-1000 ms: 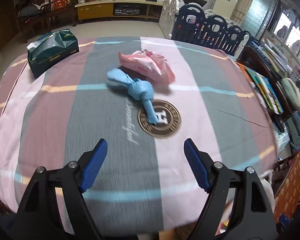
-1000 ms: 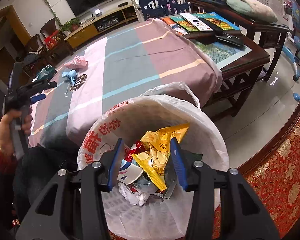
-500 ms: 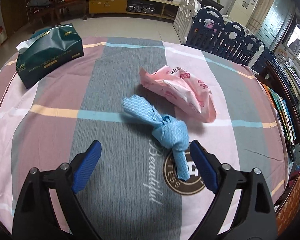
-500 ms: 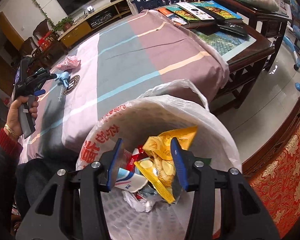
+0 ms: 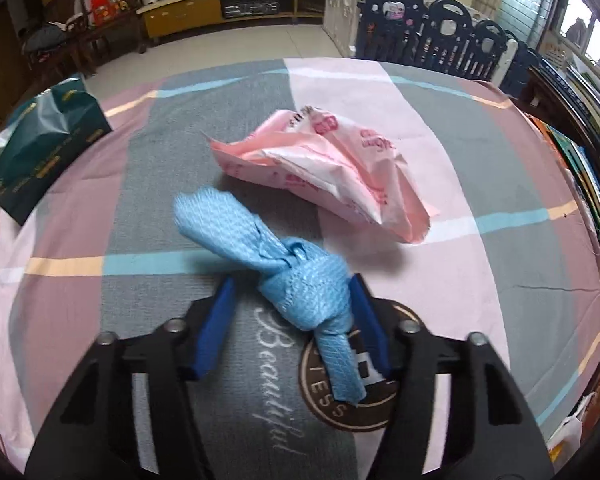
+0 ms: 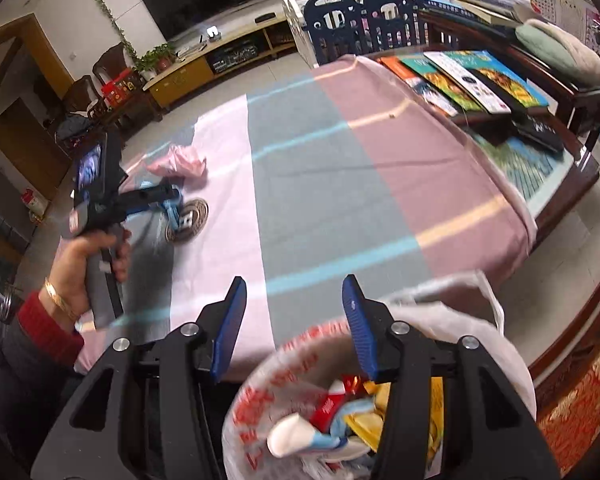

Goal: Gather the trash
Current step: 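Grasp the blue cloth with the left tool, then grasp the pink plastic bag with the right tool and carry it over the bin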

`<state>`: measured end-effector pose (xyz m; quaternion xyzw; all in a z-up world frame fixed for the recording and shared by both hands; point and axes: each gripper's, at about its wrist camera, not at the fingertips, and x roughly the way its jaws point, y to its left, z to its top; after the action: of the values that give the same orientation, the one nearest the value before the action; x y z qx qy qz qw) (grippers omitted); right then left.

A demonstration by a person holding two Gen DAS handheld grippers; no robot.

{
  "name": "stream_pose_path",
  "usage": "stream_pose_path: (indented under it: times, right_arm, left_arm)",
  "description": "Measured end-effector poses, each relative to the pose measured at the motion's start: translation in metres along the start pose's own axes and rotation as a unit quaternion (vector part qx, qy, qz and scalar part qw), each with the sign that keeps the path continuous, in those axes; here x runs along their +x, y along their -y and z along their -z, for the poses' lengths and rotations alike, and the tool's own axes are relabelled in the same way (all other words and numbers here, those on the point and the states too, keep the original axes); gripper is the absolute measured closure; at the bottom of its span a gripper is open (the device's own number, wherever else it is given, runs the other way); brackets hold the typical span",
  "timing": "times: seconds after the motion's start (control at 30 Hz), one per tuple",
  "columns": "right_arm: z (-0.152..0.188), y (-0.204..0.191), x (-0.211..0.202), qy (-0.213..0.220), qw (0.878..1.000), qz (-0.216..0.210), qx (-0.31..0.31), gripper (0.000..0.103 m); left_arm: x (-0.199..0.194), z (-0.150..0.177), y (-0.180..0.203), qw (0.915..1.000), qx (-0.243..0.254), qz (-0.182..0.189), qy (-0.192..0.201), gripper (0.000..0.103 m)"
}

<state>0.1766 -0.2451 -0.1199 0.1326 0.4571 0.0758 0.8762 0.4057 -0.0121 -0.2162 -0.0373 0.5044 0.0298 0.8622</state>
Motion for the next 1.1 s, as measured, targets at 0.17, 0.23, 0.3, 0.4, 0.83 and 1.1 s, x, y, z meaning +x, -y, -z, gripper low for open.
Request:
stream_pose_path:
  times: [0.17, 0.23, 0.3, 0.4, 0.83, 1.1]
  right_arm:
    - [-0.035, -0.024, 0.032, 0.013, 1.0, 0.005, -0.022, 0.053]
    - [-0.049, -0.04, 0.054, 0.012, 0.999, -0.004, -0.032, 0.051]
    - [-0.065, -0.064, 0.08, 0.011, 0.999, -0.01, -0.05, 0.043]
    - [-0.091, -0.112, 0.122, 0.02, 0.995, -0.017, -0.098, 0.031]
    - [-0.113, -0.21, 0.249, -0.074, 0.977, 0.035, -0.196, 0.086]
    - [-0.06, -0.178, 0.131, -0.021, 0.978, 0.014, -0.207, 0.089]
  left_arm:
    - [-0.022, 0.01, -0.016, 0.9989, -0.01, 0.03, 0.034, 0.074]
    - [-0.037, 0.02, -0.032, 0.9977, -0.031, 0.035, 0.049, 0.075]
    - [-0.06, 0.037, -0.052, 0.9958, -0.051, 0.033, 0.068, 0.075]
    - [-0.091, 0.073, -0.08, 0.9944, -0.073, 0.025, 0.072, 0.075]
    - [-0.173, 0.146, -0.143, 0.9899, -0.1, -0.014, 0.099, 0.074]
    - [-0.222, 0.156, -0.102, 0.9887, -0.06, -0.012, 0.137, 0.074]
